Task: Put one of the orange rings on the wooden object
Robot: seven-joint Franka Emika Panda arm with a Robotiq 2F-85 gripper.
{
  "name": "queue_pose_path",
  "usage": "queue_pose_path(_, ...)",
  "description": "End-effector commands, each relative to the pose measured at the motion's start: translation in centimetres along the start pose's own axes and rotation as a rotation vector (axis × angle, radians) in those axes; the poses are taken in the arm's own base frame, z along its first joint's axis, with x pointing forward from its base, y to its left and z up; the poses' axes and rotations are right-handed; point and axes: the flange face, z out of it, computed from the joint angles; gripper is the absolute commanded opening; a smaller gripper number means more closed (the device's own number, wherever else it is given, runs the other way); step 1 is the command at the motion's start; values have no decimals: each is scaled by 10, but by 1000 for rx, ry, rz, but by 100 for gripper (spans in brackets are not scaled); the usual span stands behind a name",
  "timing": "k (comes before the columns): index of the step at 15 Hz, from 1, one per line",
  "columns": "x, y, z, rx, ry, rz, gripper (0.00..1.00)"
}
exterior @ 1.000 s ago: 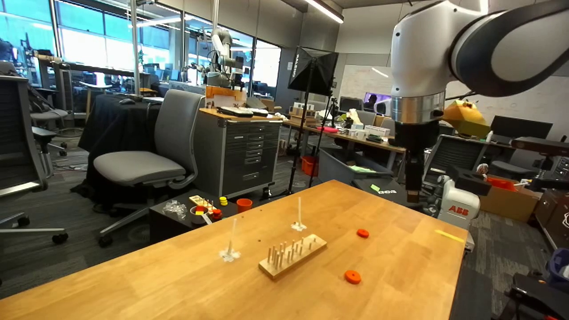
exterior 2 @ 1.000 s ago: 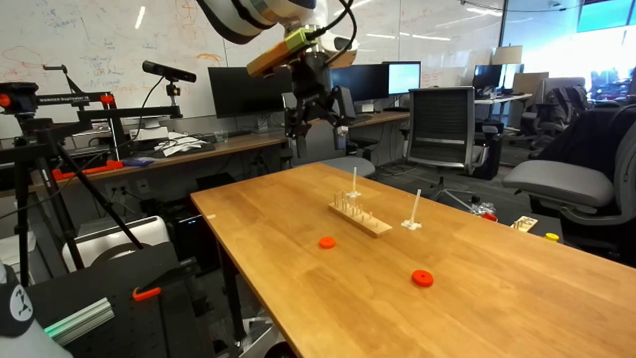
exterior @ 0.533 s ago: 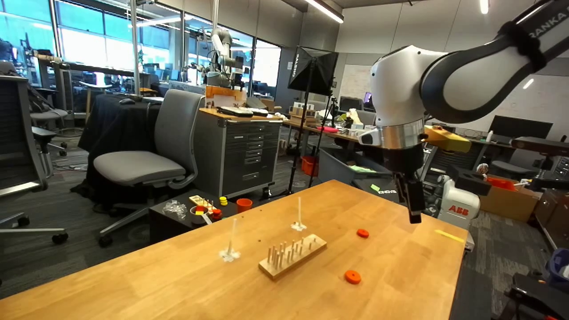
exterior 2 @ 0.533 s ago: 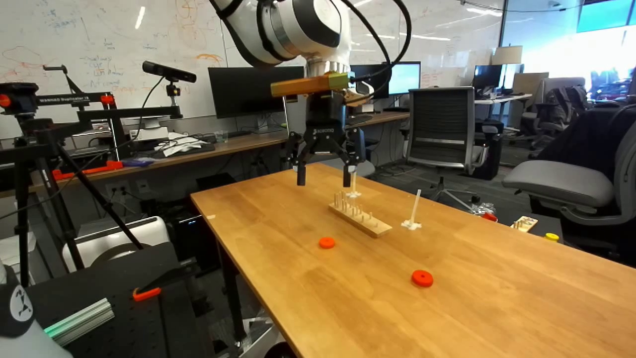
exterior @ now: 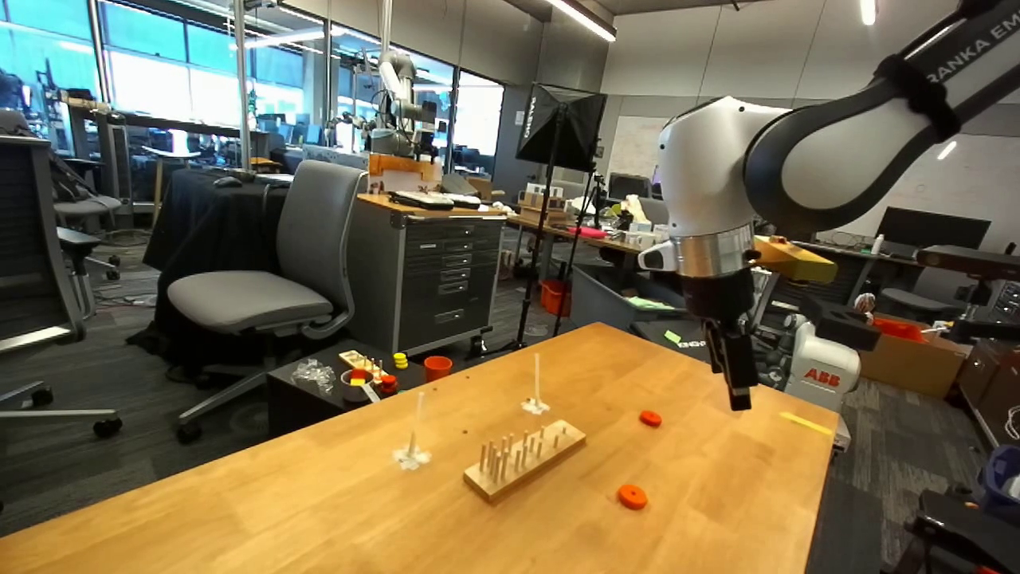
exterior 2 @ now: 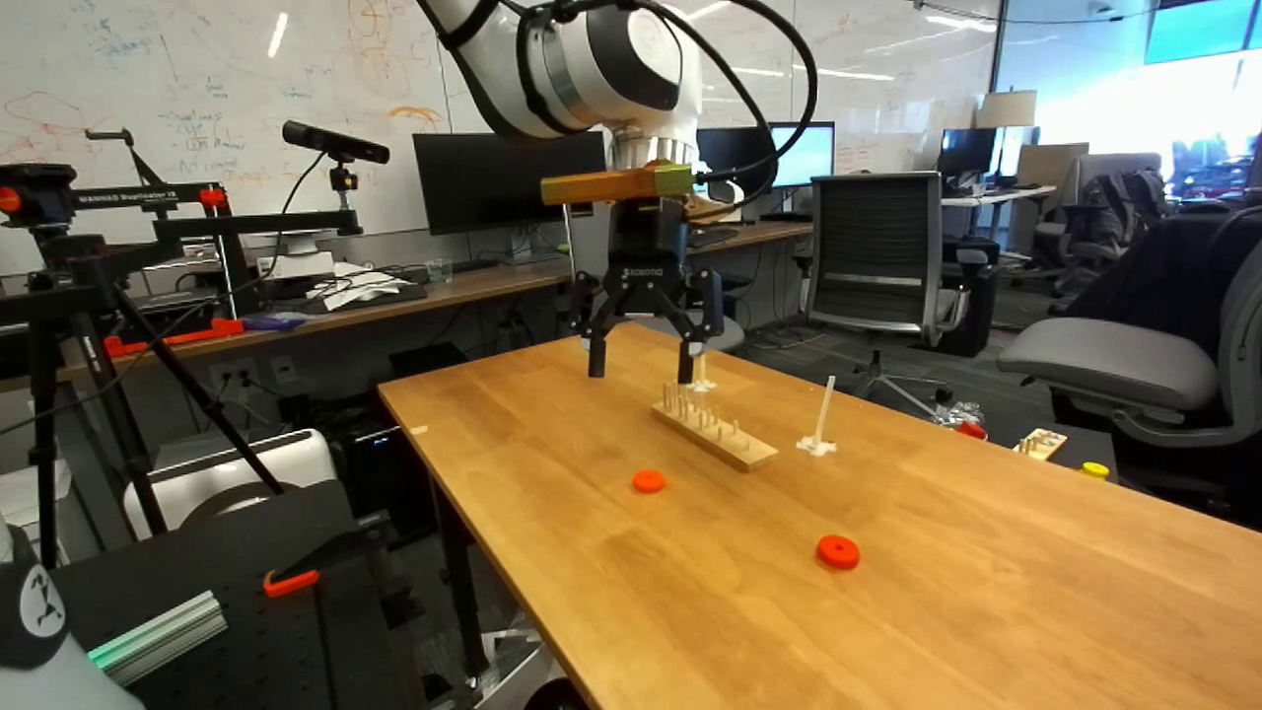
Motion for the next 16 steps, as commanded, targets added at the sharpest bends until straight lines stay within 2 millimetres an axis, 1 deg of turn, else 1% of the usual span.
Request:
queue_pose_path(1,19,-12,12,124,90,8,100)
queue_pose_path(4,39,-26,30,237,154,12,100)
queue_pose_path(6,49,-27,43,293,168,23,100)
queue_pose_path(10,63,-10,71,342,200,130,100)
queue_pose_path(13,72,6,88,313,238,216,100)
queue_pose_path(16,80,7,103,276,264,272,100)
